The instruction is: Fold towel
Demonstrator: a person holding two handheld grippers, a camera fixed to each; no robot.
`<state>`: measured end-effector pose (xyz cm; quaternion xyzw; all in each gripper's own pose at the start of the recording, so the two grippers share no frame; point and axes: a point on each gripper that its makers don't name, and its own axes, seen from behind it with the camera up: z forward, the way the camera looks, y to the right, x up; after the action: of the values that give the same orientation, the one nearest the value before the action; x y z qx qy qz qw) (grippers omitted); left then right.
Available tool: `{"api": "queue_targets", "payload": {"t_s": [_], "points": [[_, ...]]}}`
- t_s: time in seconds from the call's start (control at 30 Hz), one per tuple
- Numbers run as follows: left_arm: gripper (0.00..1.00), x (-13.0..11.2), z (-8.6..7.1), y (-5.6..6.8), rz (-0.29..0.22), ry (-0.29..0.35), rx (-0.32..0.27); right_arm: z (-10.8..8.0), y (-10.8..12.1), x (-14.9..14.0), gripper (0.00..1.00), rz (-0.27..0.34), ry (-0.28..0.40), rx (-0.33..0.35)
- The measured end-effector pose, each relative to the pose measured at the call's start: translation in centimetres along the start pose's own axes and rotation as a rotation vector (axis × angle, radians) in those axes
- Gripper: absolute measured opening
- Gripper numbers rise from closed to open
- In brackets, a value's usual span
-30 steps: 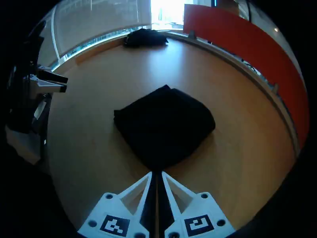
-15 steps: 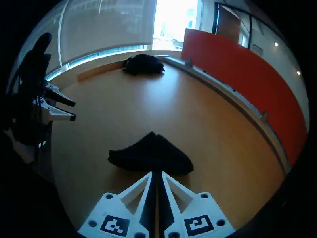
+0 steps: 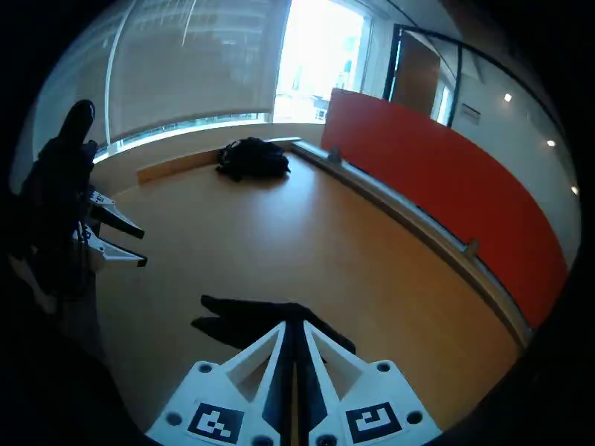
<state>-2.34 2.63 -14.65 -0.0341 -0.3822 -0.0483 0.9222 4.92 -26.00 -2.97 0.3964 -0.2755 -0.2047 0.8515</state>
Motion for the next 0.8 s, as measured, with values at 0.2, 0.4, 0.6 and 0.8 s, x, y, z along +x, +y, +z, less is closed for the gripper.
{"api": "queue_targets", "payload": {"t_s": [0.2,0.4,0.6,0.8], "points": [[0.9,0.4,0.1,0.3,0.01,0.003,-0.011,-1.3,1.6,0.4,0.02,0.003,0.01,-0.029],[0.9,0.7,0.2,0.8,0.024,0.004,-0.023,-2.5,3.3,0.4,0.02,0.013,0.017,-0.056],[0.9,1.1,0.4,1.2,0.036,0.005,-0.033,-3.5,5.1,0.6,0.02,0.031,0.029,-0.083],[0.9,1.2,0.6,1.6,0.051,0.001,-0.038,-4.8,7.3,0.2,0.02,0.05,0.034,-0.112]]}}
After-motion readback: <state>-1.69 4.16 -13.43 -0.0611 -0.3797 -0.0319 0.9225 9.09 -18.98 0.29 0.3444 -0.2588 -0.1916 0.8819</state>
